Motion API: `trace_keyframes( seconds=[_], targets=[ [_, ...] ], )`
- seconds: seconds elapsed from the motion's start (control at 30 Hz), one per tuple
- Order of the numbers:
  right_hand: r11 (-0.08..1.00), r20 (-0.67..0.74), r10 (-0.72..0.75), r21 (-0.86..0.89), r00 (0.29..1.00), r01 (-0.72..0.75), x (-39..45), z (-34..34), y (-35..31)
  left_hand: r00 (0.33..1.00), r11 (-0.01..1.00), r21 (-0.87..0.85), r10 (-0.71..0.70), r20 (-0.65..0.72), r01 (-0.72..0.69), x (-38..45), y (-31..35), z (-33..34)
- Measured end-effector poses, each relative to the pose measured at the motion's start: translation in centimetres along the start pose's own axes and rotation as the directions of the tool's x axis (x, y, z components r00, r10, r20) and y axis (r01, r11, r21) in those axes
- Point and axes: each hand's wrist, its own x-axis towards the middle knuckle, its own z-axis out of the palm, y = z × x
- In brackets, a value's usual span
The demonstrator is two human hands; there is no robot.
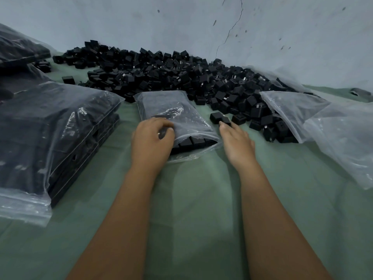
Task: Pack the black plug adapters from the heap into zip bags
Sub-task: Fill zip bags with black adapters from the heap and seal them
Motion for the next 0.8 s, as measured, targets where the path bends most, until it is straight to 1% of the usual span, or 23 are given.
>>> trace_keyframes(
  seconds=[0.07, 0.13, 0.17, 0.27, 0.37, 0.4, 0.43, 0.5, 0.53, 0.57, 0.7, 0.73, 0.8],
  targets=[
    [0.989, -0.094, -0.015, 0.146, 0.995, 0.028, -0.2, -0.2, 0.1, 0.997, 1.000, 0.000, -0.007, 0.071, 0.007, -0.3, 0.2, -0.3],
    [0.948, -0.198, 0.007, 0.314, 0.980, 0.056, -0.6, -0.2, -0.2, 0.991, 0.999, 0.028, -0.030, 0.129, 0.026, -0.5, 0.3, -0.6],
    [0.930, -0.261, 0.021, 0.360, 0.965, 0.077, -0.9, -0.2, -0.4, 0.988, 0.998, 0.050, -0.035, 0.151, 0.028, -0.6, 0.3, -0.7],
    [0.895, -0.457, -0.013, 0.392, 0.889, 0.215, -1.8, -0.1, -1.7, 0.985, 0.997, 0.077, -0.009, 0.173, -0.005, -1.0, 0.5, -1.1],
    [0.876, -0.534, -0.178, 0.296, 0.826, 0.381, -2.9, 0.5, -3.4, 0.990, 0.995, 0.093, 0.021, 0.140, -0.034, -0.8, 0.4, -1.0],
    [0.864, -0.535, -0.252, 0.251, 0.806, 0.436, -3.3, 0.8, -4.0, 0.994, 0.999, 0.039, 0.003, 0.110, -0.007, -0.7, 0.4, -0.8],
    [0.844, -0.520, -0.324, 0.220, 0.791, 0.490, -3.8, 1.1, -4.6, 0.996, 0.998, -0.056, -0.035, 0.078, 0.040, -0.5, 0.4, -0.6],
    [0.810, -0.449, -0.417, 0.211, 0.790, 0.547, -4.6, 1.9, -5.7, 0.987, 0.949, -0.269, -0.154, 0.055, 0.163, -0.1, 0.6, -0.3],
    [0.805, -0.413, -0.445, 0.204, 0.794, 0.557, -5.0, 2.2, -6.2, 0.975, 0.913, -0.343, -0.213, 0.056, 0.219, 0.0, 0.7, -0.2],
    [0.800, -0.390, -0.482, 0.169, 0.784, 0.576, -5.3, 2.5, -6.6, 0.965, 0.887, -0.383, -0.257, 0.052, 0.257, 0.1, 0.7, -0.1],
    [0.722, -0.310, -0.680, -0.125, 0.664, 0.681, -5.5, 3.0, -7.1, 0.940, 0.830, -0.461, -0.338, 0.034, 0.315, 0.3, 0.5, 0.3],
    [0.711, -0.282, -0.700, -0.187, 0.656, 0.678, -5.4, 3.0, -7.1, 0.938, 0.815, -0.487, -0.345, 0.030, 0.315, 0.3, 0.5, 0.4],
    [0.715, -0.248, -0.699, -0.255, 0.671, 0.651, -5.1, 2.9, -6.9, 0.935, 0.805, -0.504, -0.354, 0.014, 0.313, 0.4, 0.6, 0.5]
  ],
)
